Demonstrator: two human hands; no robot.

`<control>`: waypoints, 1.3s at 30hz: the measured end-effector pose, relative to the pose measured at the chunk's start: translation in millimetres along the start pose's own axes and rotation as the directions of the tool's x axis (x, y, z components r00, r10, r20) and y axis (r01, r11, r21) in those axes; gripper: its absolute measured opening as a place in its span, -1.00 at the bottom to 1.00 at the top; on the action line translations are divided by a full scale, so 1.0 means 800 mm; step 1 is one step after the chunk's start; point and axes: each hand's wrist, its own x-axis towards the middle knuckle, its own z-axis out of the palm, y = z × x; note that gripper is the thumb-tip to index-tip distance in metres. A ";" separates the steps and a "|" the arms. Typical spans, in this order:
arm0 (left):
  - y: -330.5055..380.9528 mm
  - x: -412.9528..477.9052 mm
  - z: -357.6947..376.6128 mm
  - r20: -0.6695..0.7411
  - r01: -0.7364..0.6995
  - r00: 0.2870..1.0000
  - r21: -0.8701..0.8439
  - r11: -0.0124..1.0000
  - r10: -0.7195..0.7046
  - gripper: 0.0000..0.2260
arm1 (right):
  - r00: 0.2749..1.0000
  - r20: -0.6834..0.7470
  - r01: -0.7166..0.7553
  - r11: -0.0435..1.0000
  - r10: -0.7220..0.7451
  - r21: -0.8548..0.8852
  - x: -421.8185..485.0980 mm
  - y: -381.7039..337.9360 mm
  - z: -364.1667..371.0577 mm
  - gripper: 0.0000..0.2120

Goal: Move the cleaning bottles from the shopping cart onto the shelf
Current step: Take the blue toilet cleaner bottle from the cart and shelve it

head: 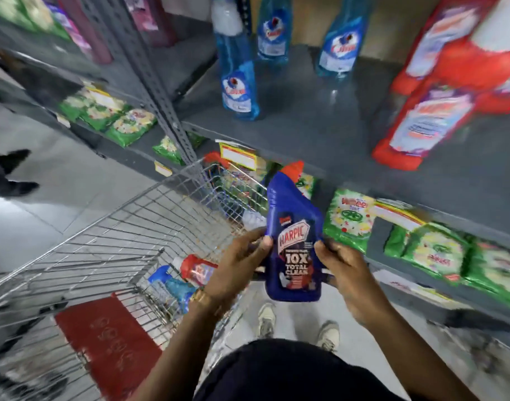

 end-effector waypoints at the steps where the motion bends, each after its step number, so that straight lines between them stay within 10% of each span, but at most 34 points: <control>1: 0.000 -0.002 0.016 0.031 0.015 0.999 0.003 1.000 -0.015 -0.81 | 1.000 -0.030 -0.003 1.000 0.004 0.016 -0.014 0.001 -0.018 -0.78; 12: 0.021 0.012 0.156 0.347 -0.114 0.935 0.093 0.989 0.075 -0.78 | 0.942 -0.317 0.151 0.981 -0.106 0.122 -0.105 0.007 -0.144 -0.80; 20: 0.082 0.092 0.345 0.530 -0.421 0.771 0.008 0.907 0.353 -0.73 | 0.735 -0.483 0.471 0.871 -0.476 -0.141 -0.120 -0.053 -0.308 -0.77; 39: 0.094 0.205 0.544 0.462 -0.567 0.758 0.116 0.816 0.461 -0.76 | 0.574 -0.576 0.468 0.811 -0.582 -0.352 -0.050 -0.082 -0.508 -0.70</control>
